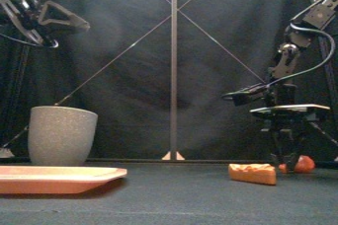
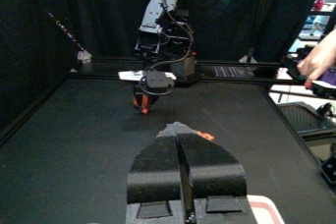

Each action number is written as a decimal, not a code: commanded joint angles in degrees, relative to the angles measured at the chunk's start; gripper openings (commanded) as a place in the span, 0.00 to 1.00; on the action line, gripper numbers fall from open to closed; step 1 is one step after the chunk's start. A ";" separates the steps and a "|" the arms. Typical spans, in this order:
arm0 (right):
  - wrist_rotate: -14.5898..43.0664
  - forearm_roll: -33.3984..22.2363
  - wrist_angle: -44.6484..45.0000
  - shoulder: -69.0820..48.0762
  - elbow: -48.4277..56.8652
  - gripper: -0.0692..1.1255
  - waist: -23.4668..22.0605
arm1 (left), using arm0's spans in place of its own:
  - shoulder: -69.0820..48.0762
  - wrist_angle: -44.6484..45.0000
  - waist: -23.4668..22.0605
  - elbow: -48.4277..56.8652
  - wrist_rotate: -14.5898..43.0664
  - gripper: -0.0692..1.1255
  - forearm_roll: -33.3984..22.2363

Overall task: Pick the drumstick then place it on the pink plate
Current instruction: Place drumstick on the pink plate

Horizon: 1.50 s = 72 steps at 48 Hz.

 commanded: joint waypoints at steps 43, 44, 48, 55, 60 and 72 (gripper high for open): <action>3.52 5.54 -2.37 -0.97 -13.10 0.41 11.78 | 0.26 -0.62 0.00 -0.70 0.09 0.08 -0.09; 3.52 5.80 -2.46 -0.79 -13.89 0.41 12.30 | 0.26 -0.62 0.09 -0.70 0.09 0.08 0.00; 3.52 7.47 -3.52 0.44 -17.40 0.41 14.24 | 0.26 -0.88 0.44 -0.70 0.18 0.08 0.00; 3.43 10.99 -6.77 5.01 -24.17 0.41 17.75 | 0.26 -1.85 1.67 -0.70 0.26 0.08 0.00; 3.34 12.13 -8.09 8.96 -29.44 0.41 19.78 | 0.26 -2.64 2.37 -0.62 0.26 0.08 0.09; 3.43 13.62 -8.53 21.36 -44.82 0.41 23.38 | 0.26 -2.55 2.37 -0.53 0.18 0.08 -0.09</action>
